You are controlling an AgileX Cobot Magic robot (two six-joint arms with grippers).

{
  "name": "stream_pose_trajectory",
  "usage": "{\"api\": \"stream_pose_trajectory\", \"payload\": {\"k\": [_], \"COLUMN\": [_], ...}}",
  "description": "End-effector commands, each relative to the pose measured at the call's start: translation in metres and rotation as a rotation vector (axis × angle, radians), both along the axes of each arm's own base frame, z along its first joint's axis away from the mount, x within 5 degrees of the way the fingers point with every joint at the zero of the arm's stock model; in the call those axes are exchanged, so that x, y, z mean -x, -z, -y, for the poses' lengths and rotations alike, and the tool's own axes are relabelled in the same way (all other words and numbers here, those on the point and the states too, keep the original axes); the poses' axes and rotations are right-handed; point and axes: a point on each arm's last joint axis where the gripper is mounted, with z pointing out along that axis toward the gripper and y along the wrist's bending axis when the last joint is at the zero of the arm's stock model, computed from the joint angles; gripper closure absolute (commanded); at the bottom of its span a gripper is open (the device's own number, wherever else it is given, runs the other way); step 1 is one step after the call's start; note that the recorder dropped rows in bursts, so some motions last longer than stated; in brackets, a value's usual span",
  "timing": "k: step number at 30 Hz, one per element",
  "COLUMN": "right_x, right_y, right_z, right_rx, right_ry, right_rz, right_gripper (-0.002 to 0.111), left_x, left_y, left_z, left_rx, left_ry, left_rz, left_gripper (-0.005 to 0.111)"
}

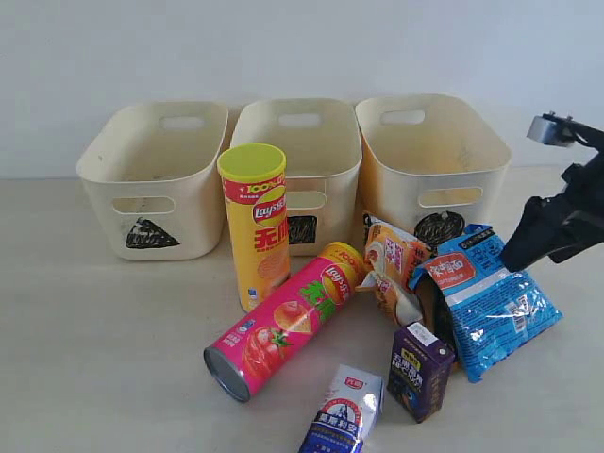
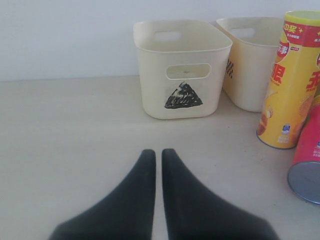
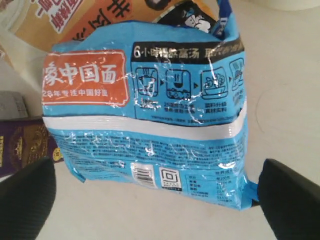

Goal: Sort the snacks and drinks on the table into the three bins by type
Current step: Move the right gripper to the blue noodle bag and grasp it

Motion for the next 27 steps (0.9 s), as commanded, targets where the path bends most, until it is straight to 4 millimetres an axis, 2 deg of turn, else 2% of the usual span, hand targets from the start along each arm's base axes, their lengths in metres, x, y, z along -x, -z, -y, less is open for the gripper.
{"api": "stream_pose_trajectory", "payload": {"k": [1,5,18,22,24,26,27], "right_x": [-0.004,-0.01,-0.014,-0.016,-0.016,-0.016,-0.016], "right_y": [0.016,0.028,0.065,0.067,0.067,0.068,0.068], "right_z": [0.002,0.004,-0.004,-0.003,-0.003,-0.003,-0.003], "right_rx": [-0.037,-0.023,-0.142,-0.132,-0.132,-0.129,-0.129], "right_ry": [-0.071,-0.062,-0.076,-0.063,-0.063,-0.06,-0.06], "right_rz": [0.004,0.019,-0.061,-0.054,-0.054,-0.05,-0.05], "right_gripper": [0.004,0.004,0.004,0.007,0.018,0.037,0.055], "left_x": [0.0,0.0,0.0,0.0,0.0,0.0,0.0], "left_y": [0.0,0.0,0.0,0.0,0.0,0.0,0.0], "left_z": [0.0,0.0,0.0,0.0,0.0,0.0,0.0], "left_rx": [0.012,0.012,0.013,0.013,0.013,0.012,0.012], "left_ry": [-0.004,-0.004,-0.004,-0.004,-0.004,-0.004,-0.004], "left_rz": [0.006,0.006,0.008,0.008,0.008,0.006,0.006], "left_gripper": [0.103,0.103,0.103,0.103,0.103,0.103,0.103]}}
